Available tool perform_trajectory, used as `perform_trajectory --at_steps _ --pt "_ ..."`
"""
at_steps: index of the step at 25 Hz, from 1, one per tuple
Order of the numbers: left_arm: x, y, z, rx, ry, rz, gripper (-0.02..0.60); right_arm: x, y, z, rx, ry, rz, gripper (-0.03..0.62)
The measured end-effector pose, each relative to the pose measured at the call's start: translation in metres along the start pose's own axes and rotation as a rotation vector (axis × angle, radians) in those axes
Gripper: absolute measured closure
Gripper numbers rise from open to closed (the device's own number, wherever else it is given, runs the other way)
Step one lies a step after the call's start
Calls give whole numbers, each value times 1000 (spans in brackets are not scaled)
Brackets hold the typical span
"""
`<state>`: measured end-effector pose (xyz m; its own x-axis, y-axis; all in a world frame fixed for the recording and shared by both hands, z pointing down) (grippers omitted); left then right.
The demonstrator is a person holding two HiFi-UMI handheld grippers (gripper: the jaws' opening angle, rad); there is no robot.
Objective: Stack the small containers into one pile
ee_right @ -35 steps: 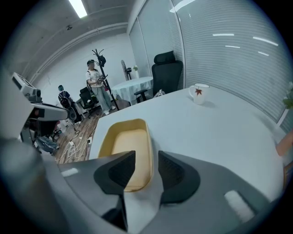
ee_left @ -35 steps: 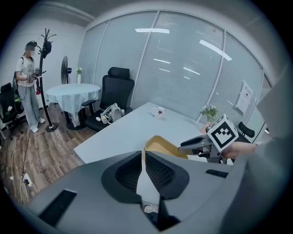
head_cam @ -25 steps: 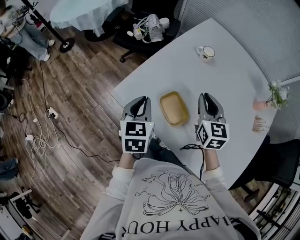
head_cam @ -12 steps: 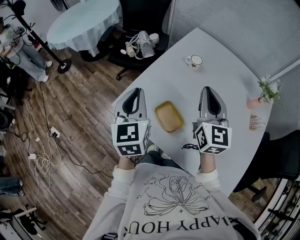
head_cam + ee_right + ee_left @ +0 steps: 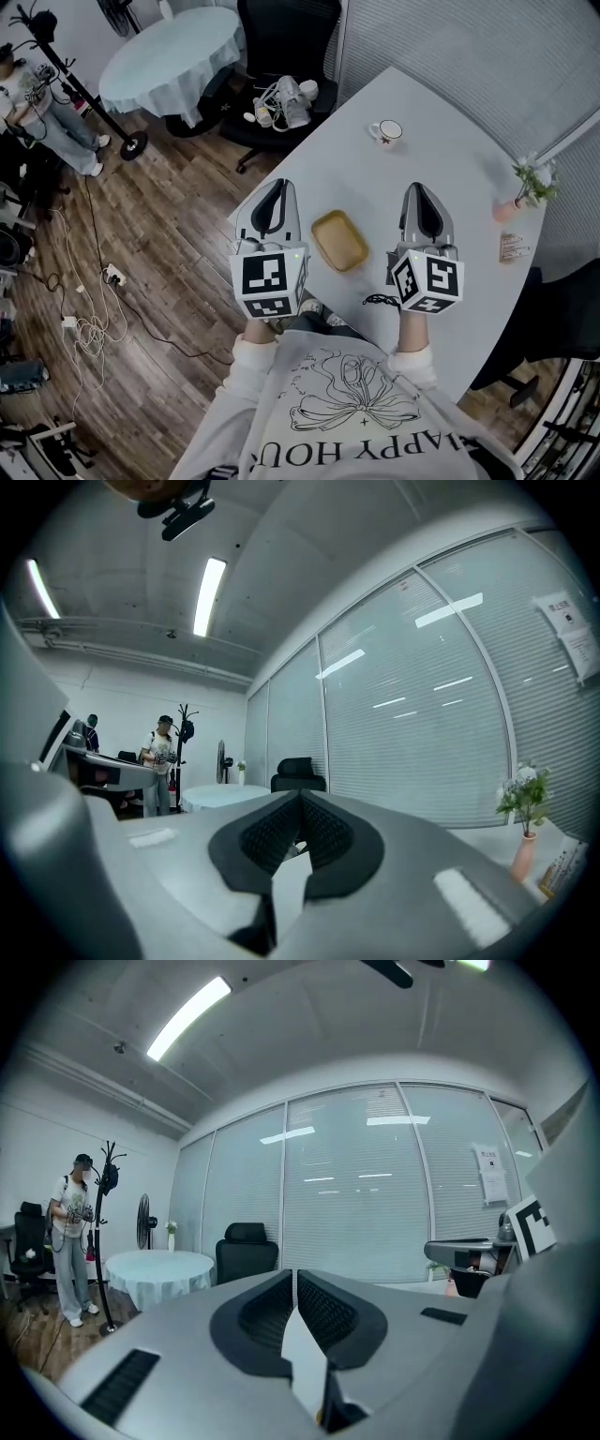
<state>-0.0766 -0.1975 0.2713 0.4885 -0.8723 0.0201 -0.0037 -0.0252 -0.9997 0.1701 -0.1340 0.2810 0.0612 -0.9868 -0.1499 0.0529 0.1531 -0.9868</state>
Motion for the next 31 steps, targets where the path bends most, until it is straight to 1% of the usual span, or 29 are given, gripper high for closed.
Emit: perform_trajectory --at_steps 14,20,31 --pt "-7 -1 4 -7 10 5 561 -1 -3 -9 14 30 -17 582" --pt "-11 -1 4 -10 7 1 561 -4 -4 -9 31 26 -32 582" --pt "-17 -6 5 -10 -1 -1 560 -10 -6 -10 23 18 -33 582"
Point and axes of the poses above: the fingertips, and each gripper's own axes: x forward along the fingers, z to its right, y out of its top, the point moved 8 cm from there along -x, backward along the fingers, and after that the axes turned 7 degrees about z, right-handed, at the moved point
